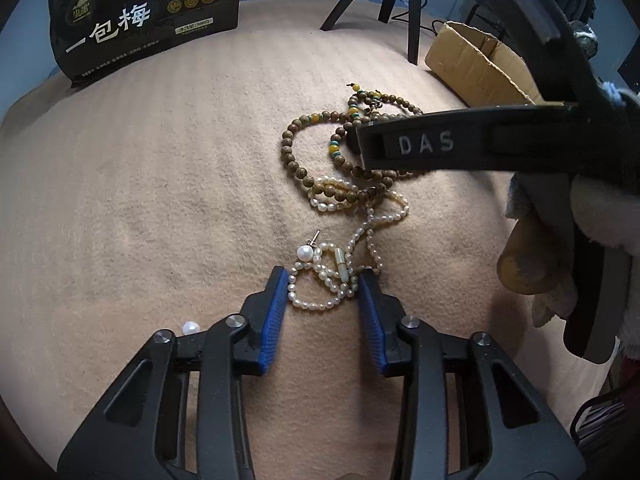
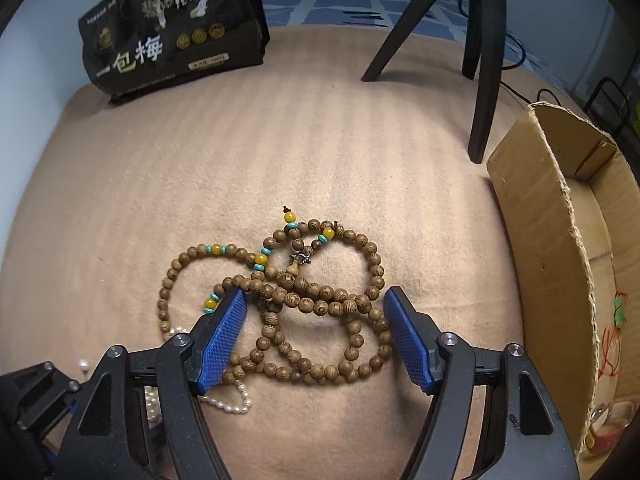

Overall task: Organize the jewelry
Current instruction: 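Grasp the pearl strand with the left tool while the right tool grasps the brown prayer beads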

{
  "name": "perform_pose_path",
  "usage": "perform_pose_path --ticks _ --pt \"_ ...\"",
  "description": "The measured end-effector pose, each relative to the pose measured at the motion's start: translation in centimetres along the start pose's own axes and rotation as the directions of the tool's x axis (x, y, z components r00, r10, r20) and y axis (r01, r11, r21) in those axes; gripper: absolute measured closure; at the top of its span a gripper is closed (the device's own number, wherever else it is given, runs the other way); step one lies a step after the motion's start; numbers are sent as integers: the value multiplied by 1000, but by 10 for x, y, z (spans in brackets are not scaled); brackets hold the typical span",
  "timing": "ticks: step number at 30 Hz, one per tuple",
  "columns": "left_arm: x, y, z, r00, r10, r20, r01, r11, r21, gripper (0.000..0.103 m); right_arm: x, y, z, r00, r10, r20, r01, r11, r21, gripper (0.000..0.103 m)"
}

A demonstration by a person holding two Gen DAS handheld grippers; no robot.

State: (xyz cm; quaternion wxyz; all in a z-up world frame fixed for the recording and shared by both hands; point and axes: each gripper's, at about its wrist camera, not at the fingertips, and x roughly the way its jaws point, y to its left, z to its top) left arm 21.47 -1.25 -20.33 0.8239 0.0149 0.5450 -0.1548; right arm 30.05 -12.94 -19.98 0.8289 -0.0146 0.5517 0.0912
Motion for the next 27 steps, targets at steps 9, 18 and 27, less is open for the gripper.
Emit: perform_pose_path --ticks 9,18,27 --pt "-1 0 -1 1000 -3 2 3 1000 24 94 -4 4 -6 1000 -14 7 14 999 -41 59" --pt "-7 2 -1 999 -49 -1 49 998 -26 98 -10 -3 -15 998 60 4 -60 998 -24 92" --pt "-30 -4 2 998 -46 46 47 999 -22 98 -40 -15 -16 992 104 65 -106 994 28 92"
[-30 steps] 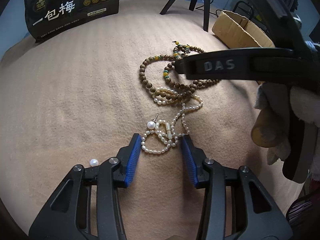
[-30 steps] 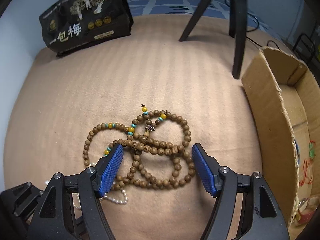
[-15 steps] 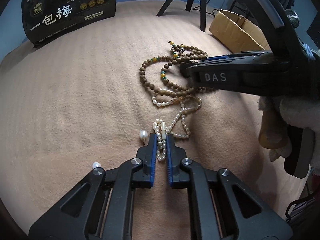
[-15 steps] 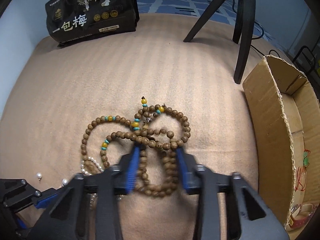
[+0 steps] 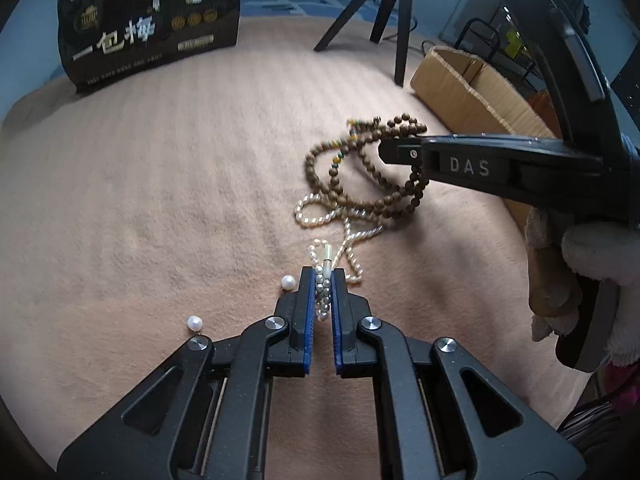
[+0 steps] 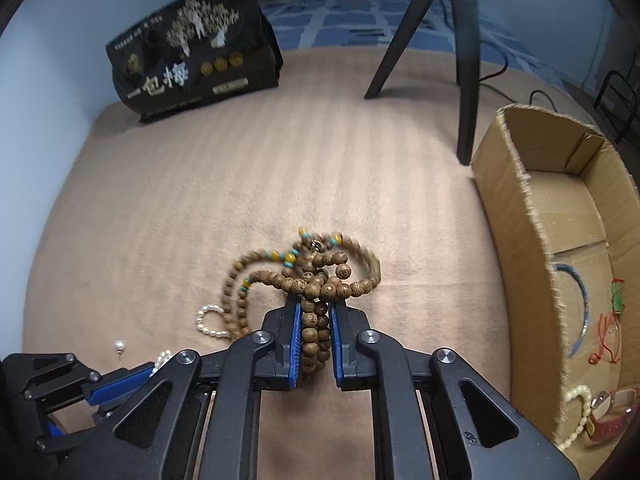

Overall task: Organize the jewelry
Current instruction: 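Grasp the pearl strand with the left tool while the right tool grasps the brown prayer beads, then lift the pearl strand and prayer beads and carry both over the box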

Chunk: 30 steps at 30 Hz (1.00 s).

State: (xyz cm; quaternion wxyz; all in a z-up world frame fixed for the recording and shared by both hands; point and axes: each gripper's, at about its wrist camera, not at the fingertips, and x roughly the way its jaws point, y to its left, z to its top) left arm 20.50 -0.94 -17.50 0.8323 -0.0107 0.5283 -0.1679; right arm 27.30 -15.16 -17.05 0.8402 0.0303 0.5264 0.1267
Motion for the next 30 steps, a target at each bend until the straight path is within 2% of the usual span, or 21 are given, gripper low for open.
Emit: perform_pose_path --ticks 12,19,30 --pt "-52 4 14 992 -40 118 48 997 -68 98 -62 -7 4 991 -11 131 11 1000 -4 93" --pt "-84 3 24 977 -71 200 92 991 -97 98 -96 -16 2 981 3 195 -5 1000 13 93" --pt "-120 -4 39 952 -82 293 115 989 -95 98 -135 -36 -6 966 -26 256 24 1000 9 93"
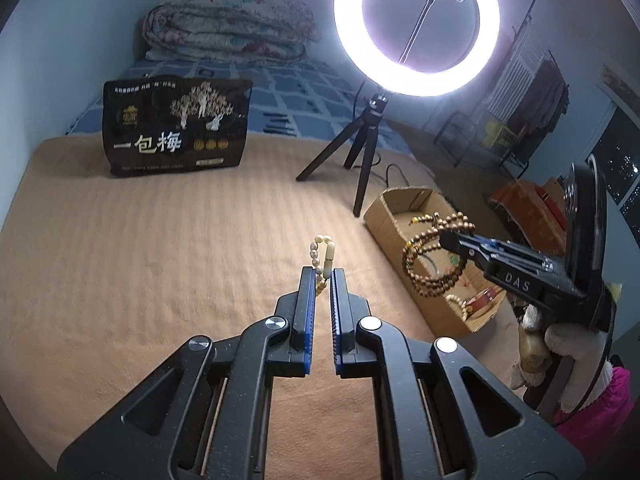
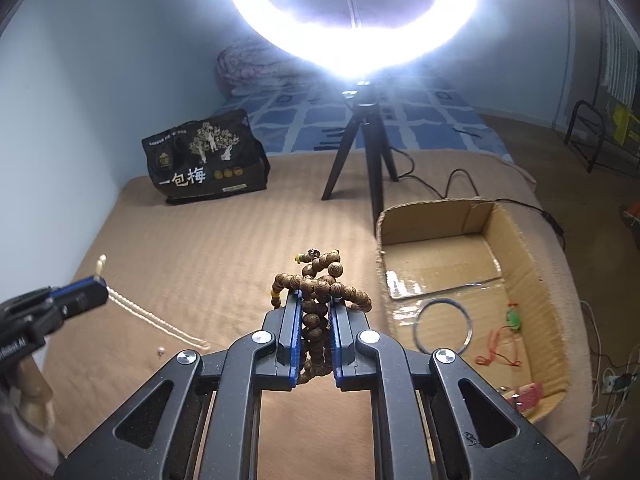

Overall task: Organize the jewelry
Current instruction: 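Lift the pearl strand and prayer beads and carry both over the box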

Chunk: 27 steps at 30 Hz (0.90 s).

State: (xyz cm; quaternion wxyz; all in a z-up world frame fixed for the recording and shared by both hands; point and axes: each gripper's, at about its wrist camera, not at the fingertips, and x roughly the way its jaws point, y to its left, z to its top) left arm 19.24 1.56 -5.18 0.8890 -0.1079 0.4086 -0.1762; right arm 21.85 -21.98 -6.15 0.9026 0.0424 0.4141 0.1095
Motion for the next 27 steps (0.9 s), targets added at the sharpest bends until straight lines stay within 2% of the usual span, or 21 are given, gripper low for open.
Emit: perform_pose_path --ticks 14,27 --pt "3 -53 24 997 -65 40 62 996 60 98 -37 -45 -7 996 -72 46 72 997 -1 93" --pt "26 -116 56 991 -120 59 112 985 135 98 -46 -94 -13 993 -109 41 107 993 49 93"
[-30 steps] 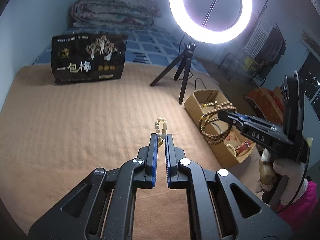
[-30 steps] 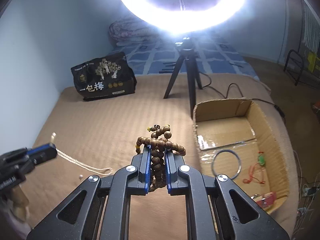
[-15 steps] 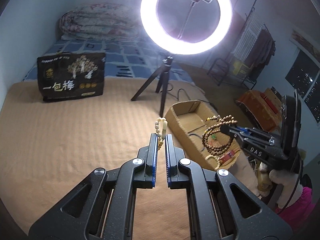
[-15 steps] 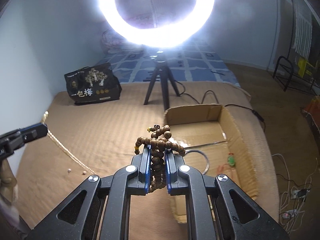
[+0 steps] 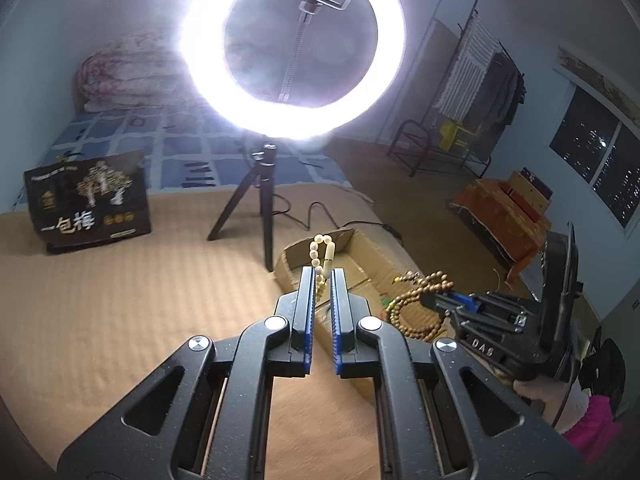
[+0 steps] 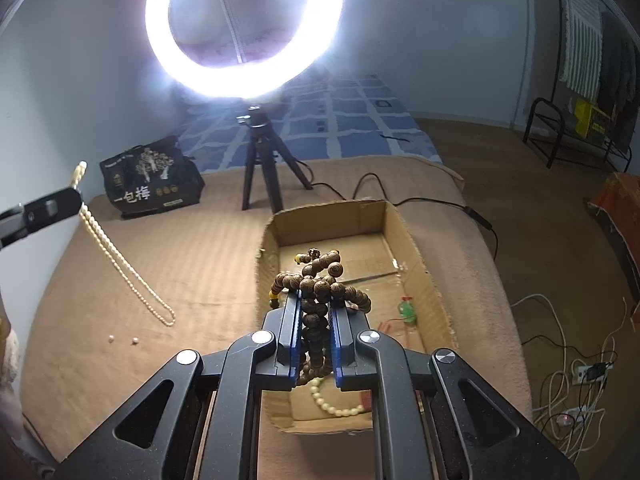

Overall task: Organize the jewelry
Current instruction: 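Lift the pearl strand and prayer beads and carry both over the box, then lower both tools into the box and open them to release the jewelry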

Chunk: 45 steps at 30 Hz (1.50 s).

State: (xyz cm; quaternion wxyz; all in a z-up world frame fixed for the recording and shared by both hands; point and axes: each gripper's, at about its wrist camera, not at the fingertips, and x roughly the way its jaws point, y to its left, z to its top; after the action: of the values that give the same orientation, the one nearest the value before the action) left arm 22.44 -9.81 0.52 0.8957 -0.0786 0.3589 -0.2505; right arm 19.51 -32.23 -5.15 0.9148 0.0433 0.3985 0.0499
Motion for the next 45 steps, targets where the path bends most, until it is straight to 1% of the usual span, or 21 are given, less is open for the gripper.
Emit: perform_pose_path --ticks 13,22,30,35,40,45 --pt "52 -43 22 999 -30 -20 31 998 49 98 15 -32 -5 1000 -3 -30 3 1000 28 93" --pt "89 -55 37 999 -32 -30 33 998 61 98 35 -41 -9 998 -4 -70 6 1000 20 93" --pt "130 -54 27 997 -16 -80 20 998 53 98 55 -44 -15 993 -31 -111 31 1000 1 93" --pt "150 -49 18 994 5 -113 1 999 53 98 63 -47 -17 991 -35 -131 37 999 14 93" --pt "159 -45 14 991 21 -134 -13 998 58 98 70 -48 -19 988 -45 -146 46 999 9 93" --pt "163 -43 11 989 20 -148 -12 999 52 98 71 -47 -20 987 -43 -155 44 999 7 92"
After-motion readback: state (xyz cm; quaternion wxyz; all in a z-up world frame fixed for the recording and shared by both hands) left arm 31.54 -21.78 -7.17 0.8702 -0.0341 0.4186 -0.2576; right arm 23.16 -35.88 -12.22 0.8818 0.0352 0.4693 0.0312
